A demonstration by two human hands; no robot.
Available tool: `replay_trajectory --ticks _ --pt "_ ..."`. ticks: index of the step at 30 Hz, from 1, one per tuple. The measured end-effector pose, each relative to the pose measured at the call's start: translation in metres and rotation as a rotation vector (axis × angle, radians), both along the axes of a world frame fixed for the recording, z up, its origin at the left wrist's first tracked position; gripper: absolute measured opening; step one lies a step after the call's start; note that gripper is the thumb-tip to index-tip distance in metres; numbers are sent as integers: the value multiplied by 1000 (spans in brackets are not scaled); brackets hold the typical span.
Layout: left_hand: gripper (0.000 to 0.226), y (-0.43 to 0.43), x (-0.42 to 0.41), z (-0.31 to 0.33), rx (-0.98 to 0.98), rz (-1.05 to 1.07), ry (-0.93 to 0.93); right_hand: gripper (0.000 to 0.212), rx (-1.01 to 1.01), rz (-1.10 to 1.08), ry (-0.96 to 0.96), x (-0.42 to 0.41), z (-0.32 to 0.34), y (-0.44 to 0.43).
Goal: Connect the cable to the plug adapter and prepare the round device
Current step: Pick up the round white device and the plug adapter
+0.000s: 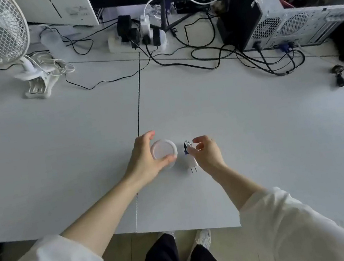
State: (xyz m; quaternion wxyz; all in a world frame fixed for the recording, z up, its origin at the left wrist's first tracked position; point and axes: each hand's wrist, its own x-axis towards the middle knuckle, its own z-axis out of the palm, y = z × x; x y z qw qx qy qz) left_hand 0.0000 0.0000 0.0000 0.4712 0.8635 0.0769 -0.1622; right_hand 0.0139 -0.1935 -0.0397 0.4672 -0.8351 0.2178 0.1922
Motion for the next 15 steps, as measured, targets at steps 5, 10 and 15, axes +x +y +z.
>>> replay_trajectory --ticks 5,10,15 --pt "108 1 -6 -21 30 -114 18 49 -107 9 48 -3 -21 14" --pt "107 3 -7 -33 16 -116 -9 49 -230 29 75 0 -28 26" --pt "96 -1 -4 -39 -14 -77 -8 42 -308 114 60 -2 -30 29"
